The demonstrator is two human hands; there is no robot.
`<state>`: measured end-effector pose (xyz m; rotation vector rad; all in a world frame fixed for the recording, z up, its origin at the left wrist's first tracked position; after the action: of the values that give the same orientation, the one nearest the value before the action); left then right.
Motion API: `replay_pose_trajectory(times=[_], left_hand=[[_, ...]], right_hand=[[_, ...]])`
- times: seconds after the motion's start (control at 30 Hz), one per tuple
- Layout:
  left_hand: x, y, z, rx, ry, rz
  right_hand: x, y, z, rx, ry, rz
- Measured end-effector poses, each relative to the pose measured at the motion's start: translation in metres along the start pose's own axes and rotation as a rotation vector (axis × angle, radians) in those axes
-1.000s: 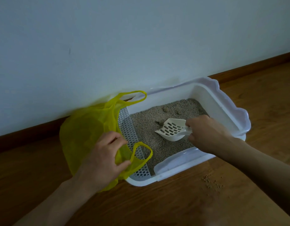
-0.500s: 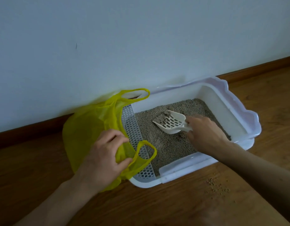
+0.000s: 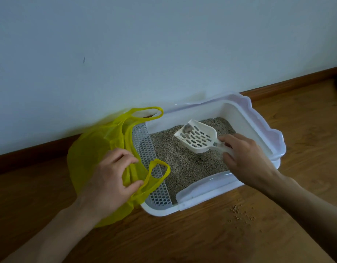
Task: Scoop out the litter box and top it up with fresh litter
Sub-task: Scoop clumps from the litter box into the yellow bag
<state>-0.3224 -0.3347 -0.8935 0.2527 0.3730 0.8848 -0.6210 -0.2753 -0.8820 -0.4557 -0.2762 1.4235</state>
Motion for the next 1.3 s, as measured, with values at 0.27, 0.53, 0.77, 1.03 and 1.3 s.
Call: replay_pose_trajectory(times=[0.27,0.53,0.77,1.03,1.3], left_hand=[[0.000,0.003,0.004,-0.008,0.015,-0.018],[0.002,0.004,0.010,0.005,0.026,-0.004],[0.006,0.004,0.011,0.002,0.012,0.007],[0.015,-0.001,0.022,-0.022,0.072,0.123],[0.020,-0.003,0.030,0.028,0.119,0.133]], right_hand=[[0.002,-0.006,-0.001,-0.011,0.029,0.004],[0.006,-0.008,0.002,0.011,0.009,0.005],[0.007,-0.016,0.006,-0.004,-0.002,0.012],[0.004,-0.076,0.010,-0.077,-0.027,0.146],[-0.013,-0.145,-0.012,0.234,-0.079,0.332]])
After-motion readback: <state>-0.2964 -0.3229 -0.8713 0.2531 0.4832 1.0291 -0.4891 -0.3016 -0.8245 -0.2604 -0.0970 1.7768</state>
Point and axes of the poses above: each hand's wrist, its own x-axis away from the middle knuckle, its own z-axis out of the back of the hand, y = z × x, the point moved 7 cm from there along -x, towards the middle knuckle, and after that the axes turned 6 degrees about -x, right-handed, at the moved point
